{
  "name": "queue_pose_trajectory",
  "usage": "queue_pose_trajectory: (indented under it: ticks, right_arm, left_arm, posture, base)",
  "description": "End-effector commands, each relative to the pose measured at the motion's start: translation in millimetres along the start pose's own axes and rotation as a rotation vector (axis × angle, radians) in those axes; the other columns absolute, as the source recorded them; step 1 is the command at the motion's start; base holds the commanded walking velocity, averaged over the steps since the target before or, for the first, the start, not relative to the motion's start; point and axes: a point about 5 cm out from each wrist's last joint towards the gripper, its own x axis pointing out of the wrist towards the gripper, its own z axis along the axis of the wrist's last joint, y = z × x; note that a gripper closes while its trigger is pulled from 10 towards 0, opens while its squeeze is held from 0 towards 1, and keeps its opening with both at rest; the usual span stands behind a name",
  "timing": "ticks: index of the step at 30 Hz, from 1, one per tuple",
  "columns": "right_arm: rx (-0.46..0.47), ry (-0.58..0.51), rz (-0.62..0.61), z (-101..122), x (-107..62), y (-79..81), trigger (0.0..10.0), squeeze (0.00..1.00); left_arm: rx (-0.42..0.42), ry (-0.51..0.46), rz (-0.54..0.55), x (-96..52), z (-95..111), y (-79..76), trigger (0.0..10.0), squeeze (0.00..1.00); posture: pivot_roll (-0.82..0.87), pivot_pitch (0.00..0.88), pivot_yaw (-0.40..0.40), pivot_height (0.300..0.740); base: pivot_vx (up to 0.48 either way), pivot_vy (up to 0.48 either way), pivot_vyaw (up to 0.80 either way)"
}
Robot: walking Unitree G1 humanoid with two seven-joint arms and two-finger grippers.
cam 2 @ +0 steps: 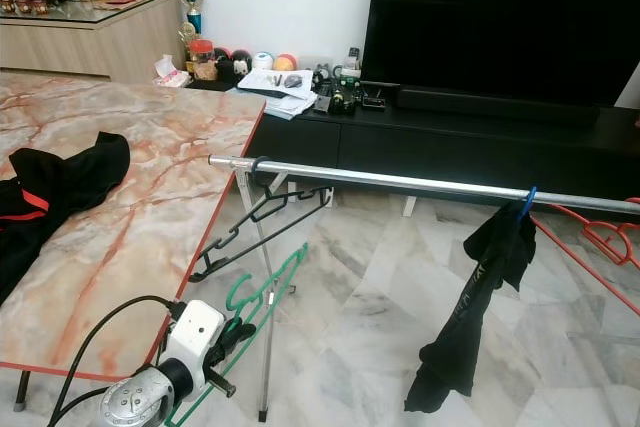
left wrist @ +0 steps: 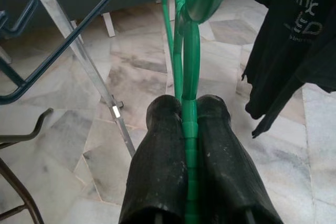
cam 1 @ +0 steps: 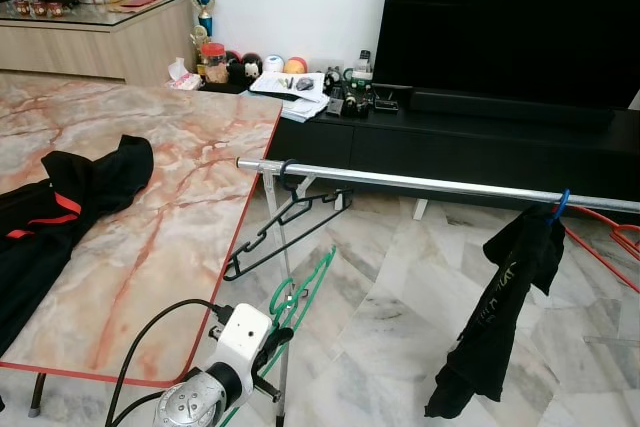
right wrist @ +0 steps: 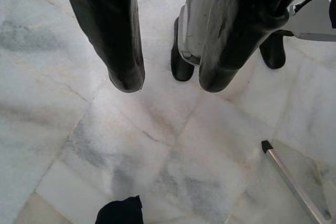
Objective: Hang hanger
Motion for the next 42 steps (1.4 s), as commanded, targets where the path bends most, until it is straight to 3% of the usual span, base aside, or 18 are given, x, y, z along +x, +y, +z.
queue_pose_trajectory:
  ticks: [1, 13, 17, 32, 42]
  right_arm:
    - [-0.002, 0.004, -0.011, -2, -0.7, -2.9, 10.0, 0.00]
    - [0.003, -0.003, 0.007, -4, -1.0, -0.8, 10.0, 0.00]
    - [0.009, 0.004, 0.000, -4, -1.1, -2.2, 10.0, 0.00]
    - [-0.036, 0.007, 0.040, 0, 0.1, 2.0, 10.0, 0.00]
    - [-0.032, -0.003, 0.052, 3, 0.7, 4.2, 10.0, 0.00]
  left_arm:
    - [0.014, -0.020, 0.012, 1.2, 7, 1.7, 10.0, 0.00]
    - [0.029, -0.019, 0.015, 0.1, 9, 4.6, 10.0, 0.00]
    - [0.010, -0.008, 0.041, 0.4, 6, 9.2, 10.0, 0.00]
    - [-0.031, 0.013, 0.056, 3.2, 2, 11.4, 10.0, 0.00]
    - [-0.012, 0.008, 0.076, 4.5, 3, 14.2, 10.0, 0.00]
  posture:
    - [0.15, 0.000, -0.070, 0.740]
    - [0.16, 0.000, -0.070, 0.740]
    - [0.16, 0.000, -0.072, 0.740]
    - [0.16, 0.000, -0.079, 0.740]
    - [0.16, 0.000, -0.078, 0.740]
  base:
    - [0.000, -0.412, 0.00]
    - [0.000, -0.415, 0.00]
    - [0.000, 0.000, 0.00]
    - [0.000, 0.000, -0.77]
    - [0.000, 0.062, -0.53]
